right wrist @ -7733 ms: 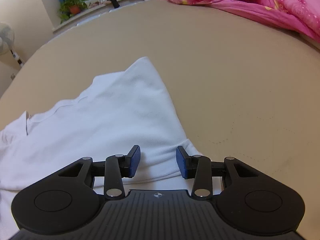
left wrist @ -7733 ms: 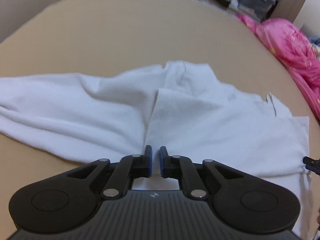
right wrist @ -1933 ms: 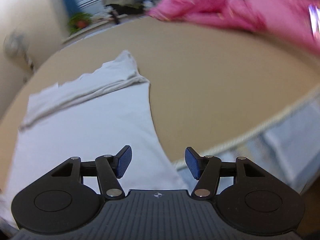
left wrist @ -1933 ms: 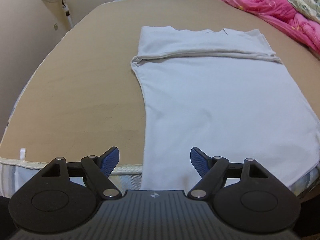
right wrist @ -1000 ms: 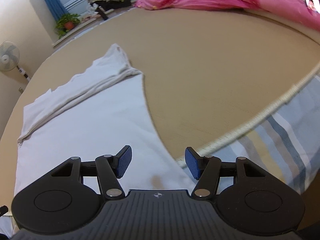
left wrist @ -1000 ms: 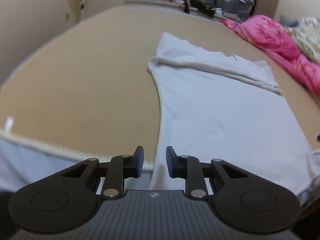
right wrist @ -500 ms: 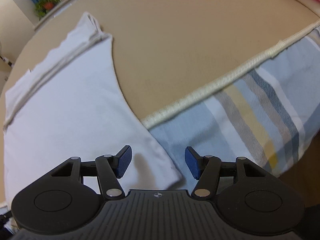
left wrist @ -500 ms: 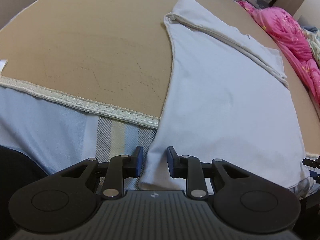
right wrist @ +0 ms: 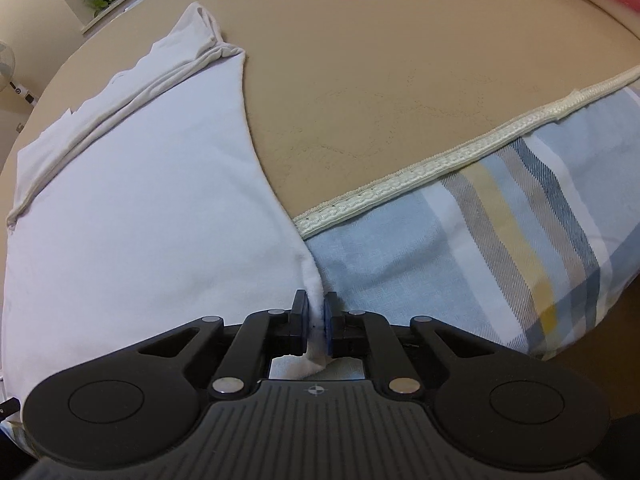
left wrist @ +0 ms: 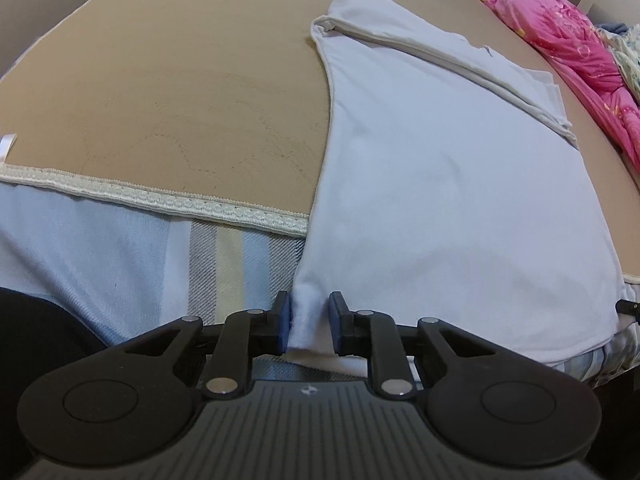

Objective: Fold small clothes

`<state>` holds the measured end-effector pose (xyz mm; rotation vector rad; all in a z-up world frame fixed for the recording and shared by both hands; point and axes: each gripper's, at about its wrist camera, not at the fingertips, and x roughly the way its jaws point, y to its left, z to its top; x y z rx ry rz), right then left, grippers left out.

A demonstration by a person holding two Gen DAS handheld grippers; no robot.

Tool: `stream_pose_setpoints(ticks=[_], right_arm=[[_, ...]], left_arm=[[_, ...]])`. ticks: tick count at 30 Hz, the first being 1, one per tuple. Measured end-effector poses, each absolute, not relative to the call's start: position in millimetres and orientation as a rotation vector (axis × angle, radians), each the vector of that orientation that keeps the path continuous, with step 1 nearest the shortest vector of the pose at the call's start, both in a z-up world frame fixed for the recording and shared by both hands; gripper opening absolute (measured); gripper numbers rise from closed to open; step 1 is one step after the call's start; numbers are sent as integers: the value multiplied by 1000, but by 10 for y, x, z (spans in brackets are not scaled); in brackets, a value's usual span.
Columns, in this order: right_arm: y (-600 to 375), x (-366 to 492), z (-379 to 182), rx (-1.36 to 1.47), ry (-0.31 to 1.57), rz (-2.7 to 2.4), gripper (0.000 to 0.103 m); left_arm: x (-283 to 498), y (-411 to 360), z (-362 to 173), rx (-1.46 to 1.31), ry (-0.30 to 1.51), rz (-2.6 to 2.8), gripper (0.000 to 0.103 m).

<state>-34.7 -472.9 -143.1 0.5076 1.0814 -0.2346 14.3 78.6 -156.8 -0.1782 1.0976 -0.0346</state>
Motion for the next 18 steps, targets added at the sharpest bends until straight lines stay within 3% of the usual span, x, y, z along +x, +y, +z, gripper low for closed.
stream_pose_setpoints(ticks=[4,5,6,12,18], right_arm=[[-4707,-358,-1446,486,1096,-224,10],[-4700,-352,-1443,481,1096,-222,10],[-4703,-347,-1441,482,1094,-220,9],[-4779,-483,-1106,538,896,-184,6],[-4776,-373,-1491,563,1095,-226,10]], left_arm=[[155,772,-1570,-171,1097,-35,20],[154,769,-1567,-166,1092,-35,7],[141,771,-1546,-168,1078,-28,6],[-115,780,-1252,-172,913,-32,6],[147,850,-1637,-292,1113,-47,12]])
